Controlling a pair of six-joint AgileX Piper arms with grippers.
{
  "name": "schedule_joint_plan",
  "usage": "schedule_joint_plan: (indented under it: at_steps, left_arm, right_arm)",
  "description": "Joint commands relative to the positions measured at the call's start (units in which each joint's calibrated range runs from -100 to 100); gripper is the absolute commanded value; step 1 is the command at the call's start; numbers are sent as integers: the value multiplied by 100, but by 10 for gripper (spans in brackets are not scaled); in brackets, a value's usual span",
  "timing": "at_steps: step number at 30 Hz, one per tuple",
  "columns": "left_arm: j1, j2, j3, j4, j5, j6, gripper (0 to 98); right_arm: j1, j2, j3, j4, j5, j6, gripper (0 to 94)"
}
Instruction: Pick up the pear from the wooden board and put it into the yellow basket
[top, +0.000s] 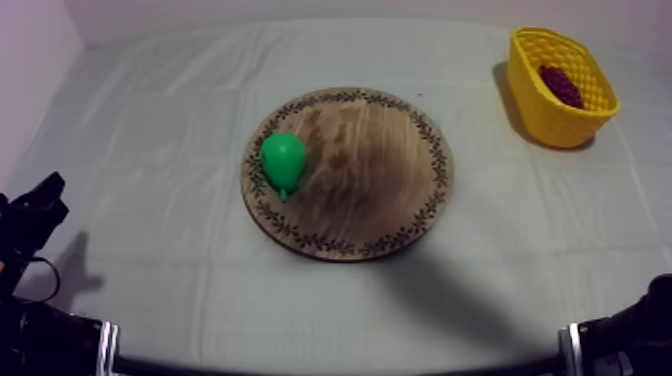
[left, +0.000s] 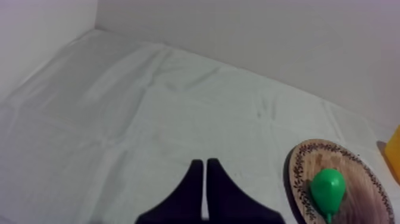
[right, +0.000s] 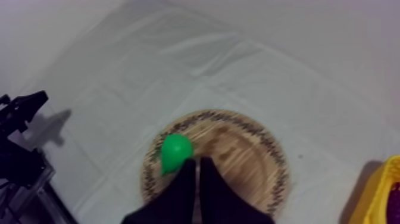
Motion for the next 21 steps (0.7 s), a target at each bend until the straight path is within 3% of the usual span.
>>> schedule_joint_plan:
  at_steps: [1,10,21]
  left_arm:
    - [1,0,0,-2,-1,1,1]
    - [1,0,0,-2,-1,1,1]
    - [1,0,0,-2,-1,1,1]
  right_arm:
    - [-206,451,-318,72,271,-297,2]
    - [-482,1941,-1536,259,1314,-884,2]
    - [-583,3652,-3233,261,2679,-1449,2]
